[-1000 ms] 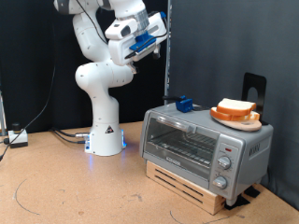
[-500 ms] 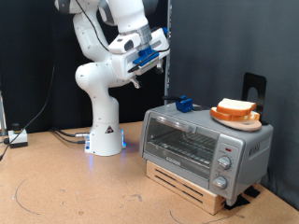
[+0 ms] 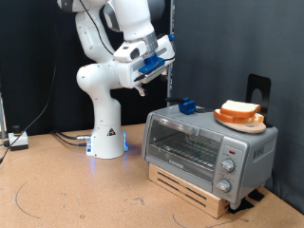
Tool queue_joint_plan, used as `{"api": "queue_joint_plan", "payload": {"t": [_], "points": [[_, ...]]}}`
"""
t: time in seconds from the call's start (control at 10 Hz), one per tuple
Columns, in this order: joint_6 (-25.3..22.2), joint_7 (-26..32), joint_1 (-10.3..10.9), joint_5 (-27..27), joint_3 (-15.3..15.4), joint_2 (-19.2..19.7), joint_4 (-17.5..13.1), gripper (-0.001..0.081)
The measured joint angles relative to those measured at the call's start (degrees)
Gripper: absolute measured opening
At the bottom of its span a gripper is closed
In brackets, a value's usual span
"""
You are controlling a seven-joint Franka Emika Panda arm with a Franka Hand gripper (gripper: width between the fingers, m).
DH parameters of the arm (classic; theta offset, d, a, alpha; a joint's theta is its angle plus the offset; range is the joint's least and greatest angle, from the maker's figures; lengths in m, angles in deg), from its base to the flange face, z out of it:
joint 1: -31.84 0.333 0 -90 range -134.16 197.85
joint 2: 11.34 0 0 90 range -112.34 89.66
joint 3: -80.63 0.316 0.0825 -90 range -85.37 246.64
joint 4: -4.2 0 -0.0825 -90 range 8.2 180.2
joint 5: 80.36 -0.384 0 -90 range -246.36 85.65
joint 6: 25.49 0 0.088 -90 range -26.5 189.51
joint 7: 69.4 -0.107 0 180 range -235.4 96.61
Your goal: Make a piece of toast with the oven
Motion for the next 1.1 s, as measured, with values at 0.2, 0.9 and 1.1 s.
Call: {"api": "queue_joint_plan", "payload": {"t": [0.2,0.9,1.1], "points": [[3.81,2.22,0.18,0.39,0.30,0.70,3.13,0.0809],[14.72,2.61,0.25,0.77,2.30,7.24,10.35,0.0809],[19.41,2.61,0.27,0.72,2.81,8.83,11.67,0.0809]]}}
